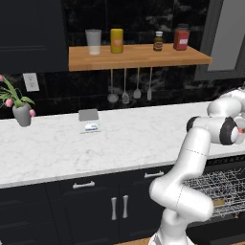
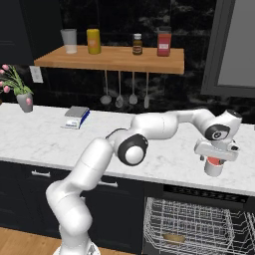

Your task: Pick up the cup and bowl from the counter, place them in the dishwasher, and close the dishwasher door.

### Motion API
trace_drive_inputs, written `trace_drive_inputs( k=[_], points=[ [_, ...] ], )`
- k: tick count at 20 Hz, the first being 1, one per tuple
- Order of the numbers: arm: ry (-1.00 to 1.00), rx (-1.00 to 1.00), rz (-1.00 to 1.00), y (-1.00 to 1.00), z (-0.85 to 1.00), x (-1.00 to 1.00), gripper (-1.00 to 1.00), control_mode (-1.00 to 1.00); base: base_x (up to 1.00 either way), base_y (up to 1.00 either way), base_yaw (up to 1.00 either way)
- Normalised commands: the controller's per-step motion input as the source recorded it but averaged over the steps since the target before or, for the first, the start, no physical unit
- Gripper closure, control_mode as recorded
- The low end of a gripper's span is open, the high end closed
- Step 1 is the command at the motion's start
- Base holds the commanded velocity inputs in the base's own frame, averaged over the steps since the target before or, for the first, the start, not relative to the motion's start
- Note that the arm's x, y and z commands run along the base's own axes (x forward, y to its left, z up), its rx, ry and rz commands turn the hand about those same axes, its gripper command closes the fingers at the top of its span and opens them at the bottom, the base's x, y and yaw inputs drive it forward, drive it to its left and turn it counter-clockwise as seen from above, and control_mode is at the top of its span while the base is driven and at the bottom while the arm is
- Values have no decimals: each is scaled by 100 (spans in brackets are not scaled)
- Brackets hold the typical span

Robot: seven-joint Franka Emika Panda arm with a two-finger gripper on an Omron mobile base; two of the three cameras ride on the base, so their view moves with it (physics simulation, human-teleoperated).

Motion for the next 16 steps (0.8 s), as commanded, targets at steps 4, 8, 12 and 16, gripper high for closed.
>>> trace_drive_inputs(
  k=[4,8,12,16],
  points=[
    [0,3,0,5,-1,0,-100,-100,0,0,0],
    [0,1,0,0,0,0,-100,-100,0,0,0],
    [0,0,2,0,-9,0,-100,-100,0,0,0],
    [0,0,4,19,-28,0,-100,-100,0,0,0]
  ],
)
